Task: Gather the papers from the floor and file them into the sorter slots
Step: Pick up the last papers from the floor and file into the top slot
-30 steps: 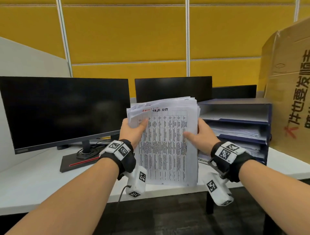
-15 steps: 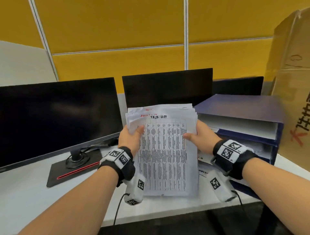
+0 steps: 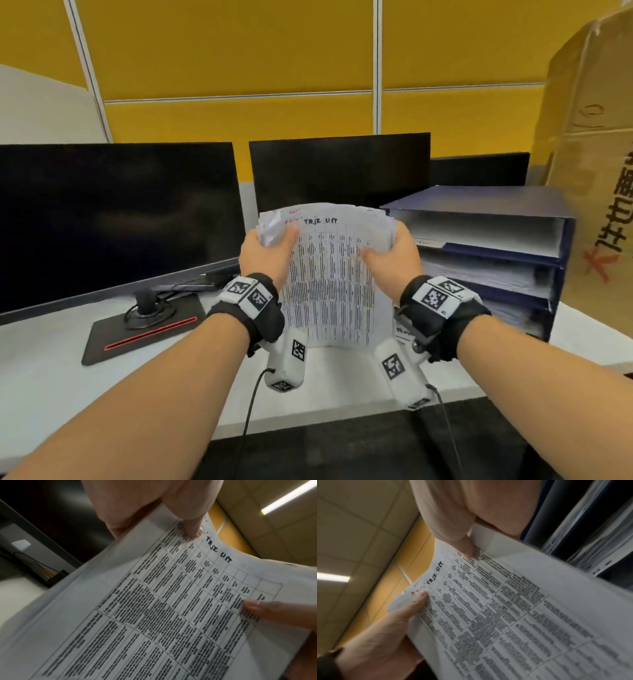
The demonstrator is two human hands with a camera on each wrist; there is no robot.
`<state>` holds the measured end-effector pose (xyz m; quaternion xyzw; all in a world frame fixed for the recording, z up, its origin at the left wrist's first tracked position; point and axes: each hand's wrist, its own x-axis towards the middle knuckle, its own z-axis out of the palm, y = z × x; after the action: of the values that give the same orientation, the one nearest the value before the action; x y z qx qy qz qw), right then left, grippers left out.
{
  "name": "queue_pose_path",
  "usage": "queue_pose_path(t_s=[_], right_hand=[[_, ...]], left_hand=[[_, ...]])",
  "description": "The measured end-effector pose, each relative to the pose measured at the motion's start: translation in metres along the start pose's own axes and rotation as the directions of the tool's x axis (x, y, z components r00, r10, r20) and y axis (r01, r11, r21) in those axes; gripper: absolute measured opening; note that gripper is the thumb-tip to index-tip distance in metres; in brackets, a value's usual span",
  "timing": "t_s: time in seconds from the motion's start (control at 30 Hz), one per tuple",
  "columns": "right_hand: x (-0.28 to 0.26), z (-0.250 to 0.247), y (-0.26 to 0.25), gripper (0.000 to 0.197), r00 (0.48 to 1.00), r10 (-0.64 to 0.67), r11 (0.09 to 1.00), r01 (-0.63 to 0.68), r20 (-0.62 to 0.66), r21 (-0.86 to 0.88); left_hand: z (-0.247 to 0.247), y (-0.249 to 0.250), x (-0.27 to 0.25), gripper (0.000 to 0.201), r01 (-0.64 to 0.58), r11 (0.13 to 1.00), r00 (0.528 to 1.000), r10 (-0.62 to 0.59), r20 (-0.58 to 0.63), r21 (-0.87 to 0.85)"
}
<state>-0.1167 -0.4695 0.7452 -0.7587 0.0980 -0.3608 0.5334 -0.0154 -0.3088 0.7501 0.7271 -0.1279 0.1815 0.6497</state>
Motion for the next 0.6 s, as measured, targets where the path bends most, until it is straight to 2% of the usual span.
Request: queue_pose_path(t_s=[0.1,0.2,0.27,0.43,0.53,0.6], right_hand=[[-0.02,-0.003,-0.004,0.051,0.998,-0.017,1.0,0.018,-0.061,0.02],[-0.04,-0.007,-0.015,0.05,0.995,-0.019,1.0,0.02,-0.098,0.007],[-0.052,-0.009,-0.023,0.047,0.989,-0.015,1.0,0.015,-0.145,0.004],[-0.061,0.005,-0.038,0.033,0.978,-0.05,0.999,0.05,-0.201,-0.006],[-0.057,0.01,-0.044,0.036,0.981,-0.072,0.997,0.076,-0.18,0.017],[-0.052,0.009,-0.04,0.044,0.992,-0.009,1.0,0.012,-0.122,0.022]], left_hand=[[-0.022,0.003,-0.021,0.05,-0.024,0.997,1.0,0.023,-0.014,-0.071],[-0.044,0.008,-0.042,0.053,0.017,0.99,0.995,-0.003,0.099,-0.142],[-0.057,0.013,-0.055,0.048,0.018,0.993,0.992,-0.004,0.124,-0.118],[-0.075,0.027,-0.06,0.032,-0.093,0.995,0.993,0.095,0.075,-0.027],[-0.075,0.028,-0.052,0.031,-0.119,0.993,0.991,0.119,0.062,-0.001],[-0.073,0.026,-0.046,0.033,-0.112,0.993,0.992,0.11,0.063,0.025]])
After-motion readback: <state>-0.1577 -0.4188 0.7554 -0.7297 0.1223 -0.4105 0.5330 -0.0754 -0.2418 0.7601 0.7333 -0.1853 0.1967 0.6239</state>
